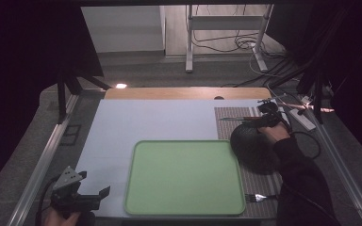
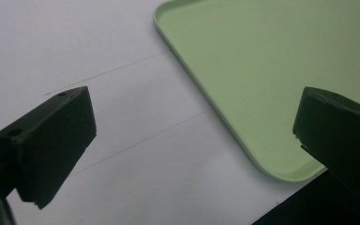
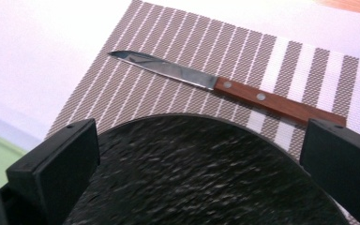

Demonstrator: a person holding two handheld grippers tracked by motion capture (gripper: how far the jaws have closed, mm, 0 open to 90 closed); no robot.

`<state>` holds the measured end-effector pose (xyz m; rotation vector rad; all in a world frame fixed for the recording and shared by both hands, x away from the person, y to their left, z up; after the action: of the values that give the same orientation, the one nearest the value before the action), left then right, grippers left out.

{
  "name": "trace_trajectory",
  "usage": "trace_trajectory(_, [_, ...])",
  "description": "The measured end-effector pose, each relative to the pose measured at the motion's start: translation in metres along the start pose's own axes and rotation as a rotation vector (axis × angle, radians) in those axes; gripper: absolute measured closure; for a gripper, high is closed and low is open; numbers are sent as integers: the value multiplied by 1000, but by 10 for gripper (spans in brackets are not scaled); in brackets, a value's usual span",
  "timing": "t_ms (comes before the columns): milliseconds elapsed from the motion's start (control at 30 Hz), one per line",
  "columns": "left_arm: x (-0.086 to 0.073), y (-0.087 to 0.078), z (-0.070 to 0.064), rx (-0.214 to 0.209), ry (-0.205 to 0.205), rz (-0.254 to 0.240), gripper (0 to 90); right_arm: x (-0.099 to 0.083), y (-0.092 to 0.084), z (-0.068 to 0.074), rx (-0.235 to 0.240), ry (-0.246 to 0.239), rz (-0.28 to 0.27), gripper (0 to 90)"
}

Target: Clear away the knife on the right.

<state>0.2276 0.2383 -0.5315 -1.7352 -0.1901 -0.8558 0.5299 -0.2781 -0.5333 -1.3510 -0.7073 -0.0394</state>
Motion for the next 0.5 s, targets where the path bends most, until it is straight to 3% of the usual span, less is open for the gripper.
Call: trace_trajectory(500, [0, 1, 0, 1, 1, 6, 0, 14, 16, -24, -32, 20, 21, 0])
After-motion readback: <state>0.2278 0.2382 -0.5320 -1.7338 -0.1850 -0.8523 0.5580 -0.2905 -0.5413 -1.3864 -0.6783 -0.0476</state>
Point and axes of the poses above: each handheld gripper's, and its own axes: y roughly forward along the jaws, x roughly out of its top, z roughly to its left, the point moved 9 cm from there along y, roughly forward along the jaws, and after that the axes turned 9 degrees about z, right-handed, at the moved point
